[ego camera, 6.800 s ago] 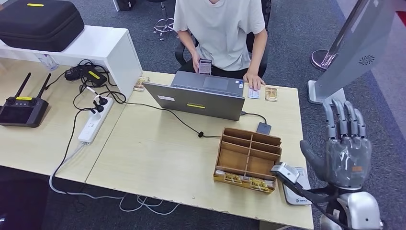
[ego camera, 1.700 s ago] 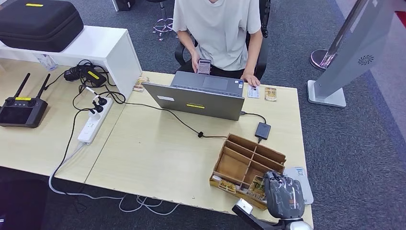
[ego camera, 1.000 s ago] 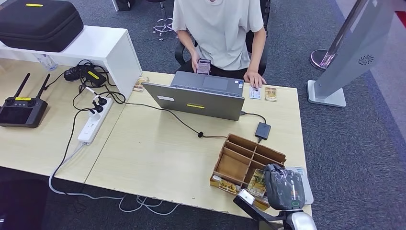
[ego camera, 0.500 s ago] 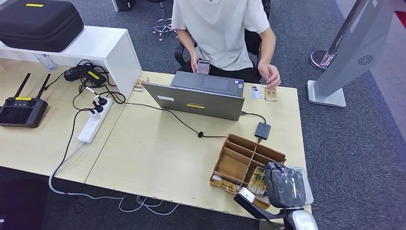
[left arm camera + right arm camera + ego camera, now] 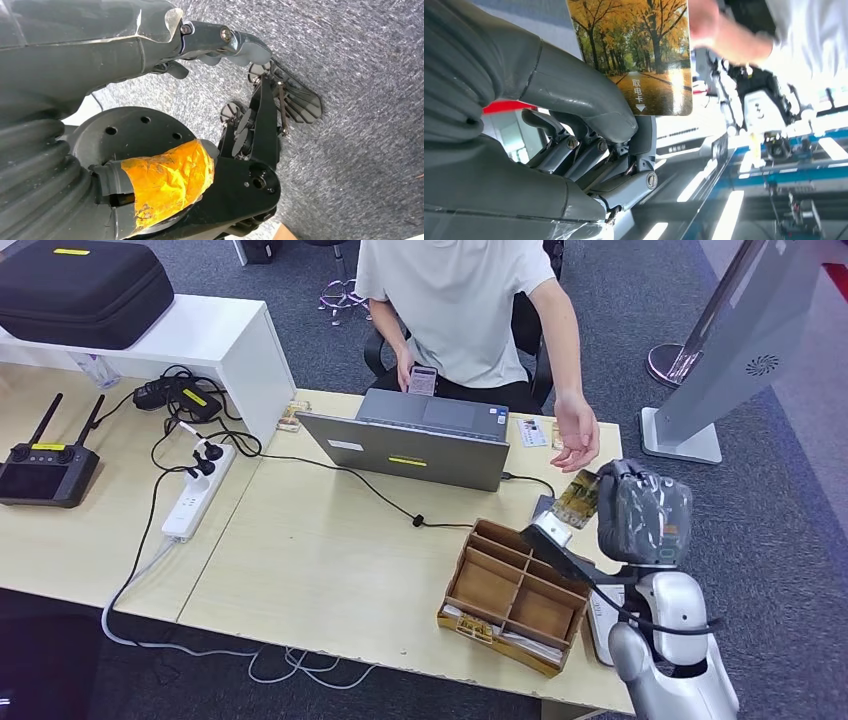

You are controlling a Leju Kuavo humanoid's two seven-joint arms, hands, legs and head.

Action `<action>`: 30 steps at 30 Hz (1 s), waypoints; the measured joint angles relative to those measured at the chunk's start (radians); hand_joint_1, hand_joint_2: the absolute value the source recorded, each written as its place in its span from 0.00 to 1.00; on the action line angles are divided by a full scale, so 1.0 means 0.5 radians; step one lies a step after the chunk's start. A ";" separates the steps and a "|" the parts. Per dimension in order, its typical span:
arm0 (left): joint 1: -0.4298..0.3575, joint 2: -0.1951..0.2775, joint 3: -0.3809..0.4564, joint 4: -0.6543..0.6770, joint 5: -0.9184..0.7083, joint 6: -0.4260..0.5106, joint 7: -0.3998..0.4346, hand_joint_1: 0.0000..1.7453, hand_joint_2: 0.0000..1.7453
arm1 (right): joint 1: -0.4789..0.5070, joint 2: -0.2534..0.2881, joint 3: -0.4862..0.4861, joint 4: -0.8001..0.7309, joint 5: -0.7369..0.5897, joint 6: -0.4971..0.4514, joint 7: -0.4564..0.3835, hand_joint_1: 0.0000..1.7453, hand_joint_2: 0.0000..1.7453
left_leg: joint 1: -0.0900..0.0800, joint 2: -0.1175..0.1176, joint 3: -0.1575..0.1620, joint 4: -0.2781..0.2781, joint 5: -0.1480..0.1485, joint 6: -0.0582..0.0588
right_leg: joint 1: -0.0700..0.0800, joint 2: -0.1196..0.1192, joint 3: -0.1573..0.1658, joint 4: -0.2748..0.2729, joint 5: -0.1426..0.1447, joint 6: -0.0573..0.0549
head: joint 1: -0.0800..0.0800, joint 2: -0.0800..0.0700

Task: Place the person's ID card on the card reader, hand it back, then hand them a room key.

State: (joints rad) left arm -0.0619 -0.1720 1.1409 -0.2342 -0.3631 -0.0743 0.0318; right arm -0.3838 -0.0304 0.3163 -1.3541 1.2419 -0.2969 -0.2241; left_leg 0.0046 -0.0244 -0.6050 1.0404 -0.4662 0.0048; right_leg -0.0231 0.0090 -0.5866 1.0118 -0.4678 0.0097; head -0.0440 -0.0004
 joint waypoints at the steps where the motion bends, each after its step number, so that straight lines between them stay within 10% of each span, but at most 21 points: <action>1: -0.001 0.003 -0.001 0.000 -0.006 -0.005 0.001 0.00 1.00 | -0.061 0.012 -0.005 0.031 0.007 0.011 0.014 1.00 1.00 | 0.000 0.000 0.000 0.000 0.000 0.000 | 0.000 0.000 0.000 0.000 0.000 0.000 | 0.000 0.000; 23: -0.013 0.051 -0.034 0.000 -0.080 -0.085 -0.029 0.00 1.00 | -1.112 0.210 -0.284 1.243 0.370 -0.148 0.520 1.00 1.00 | 0.000 -0.003 -0.001 0.001 0.002 0.000 | 0.000 -0.001 0.000 0.001 0.002 0.000 | 0.000 0.000; 27: -0.014 0.052 -0.034 0.000 -0.077 -0.091 -0.031 0.00 1.00 | -1.115 0.219 -0.317 1.323 0.380 -0.144 0.525 0.00 1.00 | 0.000 -0.004 -0.001 0.001 0.002 0.000 | 0.000 -0.002 -0.001 0.001 0.002 0.000 | 0.000 0.000; 30: -0.014 0.052 -0.034 0.000 -0.078 -0.116 -0.035 0.00 1.00 | -1.117 0.225 -0.349 1.354 0.391 -0.143 0.529 0.00 1.00 | 0.000 -0.004 -0.001 0.001 0.002 0.000 | 0.000 -0.002 -0.001 0.001 0.001 0.000 | -0.001 0.000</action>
State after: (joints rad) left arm -0.0691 -0.1458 1.1238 -0.2342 -0.4021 -0.1325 0.0145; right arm -0.9424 0.0820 0.1417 -0.6773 1.4371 -0.3685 0.0405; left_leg 0.0047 -0.0265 -0.6057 1.0409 -0.4650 0.0047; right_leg -0.0230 0.0080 -0.5870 1.0122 -0.4671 0.0097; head -0.0443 -0.0004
